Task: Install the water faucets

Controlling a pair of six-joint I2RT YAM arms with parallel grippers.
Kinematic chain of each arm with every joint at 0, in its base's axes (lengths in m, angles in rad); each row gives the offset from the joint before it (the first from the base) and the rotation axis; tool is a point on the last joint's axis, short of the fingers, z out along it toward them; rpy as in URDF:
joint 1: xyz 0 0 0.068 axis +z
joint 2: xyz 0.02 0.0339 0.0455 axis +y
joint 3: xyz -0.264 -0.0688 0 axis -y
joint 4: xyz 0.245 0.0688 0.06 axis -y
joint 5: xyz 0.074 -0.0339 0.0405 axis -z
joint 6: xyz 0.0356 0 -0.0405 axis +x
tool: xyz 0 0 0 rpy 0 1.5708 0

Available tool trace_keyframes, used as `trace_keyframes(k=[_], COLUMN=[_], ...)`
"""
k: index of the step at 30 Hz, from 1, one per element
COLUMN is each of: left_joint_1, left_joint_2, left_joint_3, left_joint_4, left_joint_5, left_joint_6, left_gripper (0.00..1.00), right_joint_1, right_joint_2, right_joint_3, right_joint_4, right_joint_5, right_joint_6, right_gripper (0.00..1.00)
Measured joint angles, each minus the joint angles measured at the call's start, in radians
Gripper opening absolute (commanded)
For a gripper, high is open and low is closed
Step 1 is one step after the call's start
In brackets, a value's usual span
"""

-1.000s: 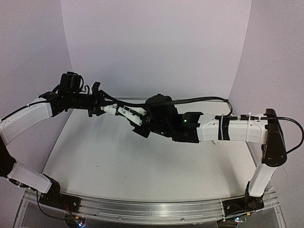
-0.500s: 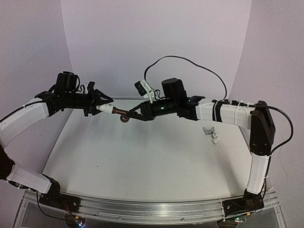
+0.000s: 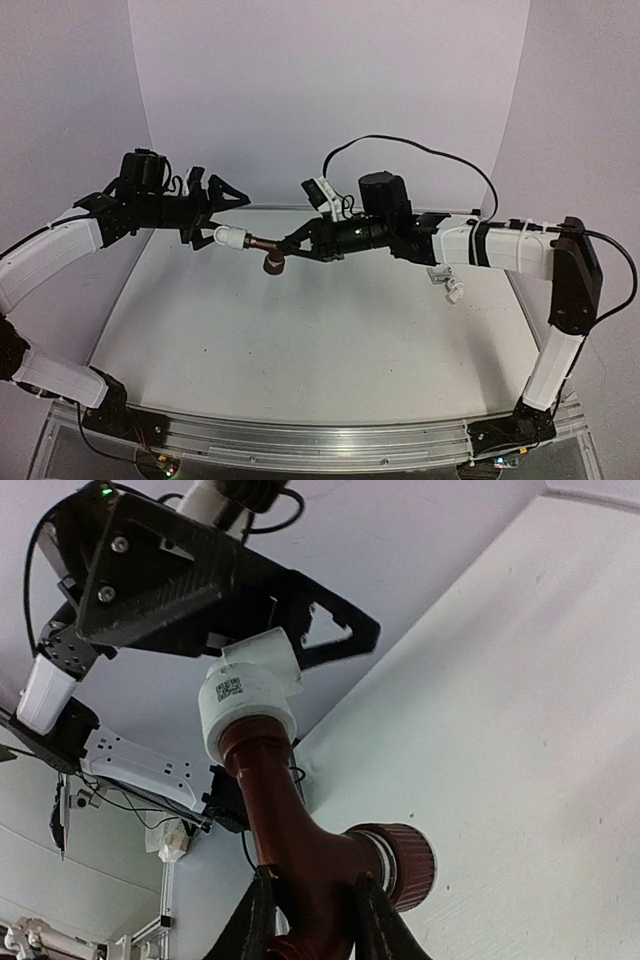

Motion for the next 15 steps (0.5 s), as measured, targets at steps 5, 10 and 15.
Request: trace_keyframes(k=[5, 10, 15], left_joint_1=[-0.003, -0.001, -0.001], left_joint_2=[-0.002, -0.040, -0.068], left_joint_3=[0.002, 0.002, 0.002], left_joint_4=[-0.071, -0.119, -0.122], left_joint_5=[-0.168, -0.282, -0.301], left_joint_6=[0.064, 0.111, 0.130], left_gripper=[1.00, 0.99, 0.99], right_joint_1=[-0.048, -0.236, -0.309], right_joint_2=[-0.106, -0.221, -0.336], right_joint_3=[-0.183, -0.417, -0.553], right_joint_4=[-0.076, -0.196, -0.335], right_joint_5=[0.119, 0.311, 0.556], right_joint_6=[0.020, -0.006, -0.081], right_gripper=[0.00, 0.00, 0.05])
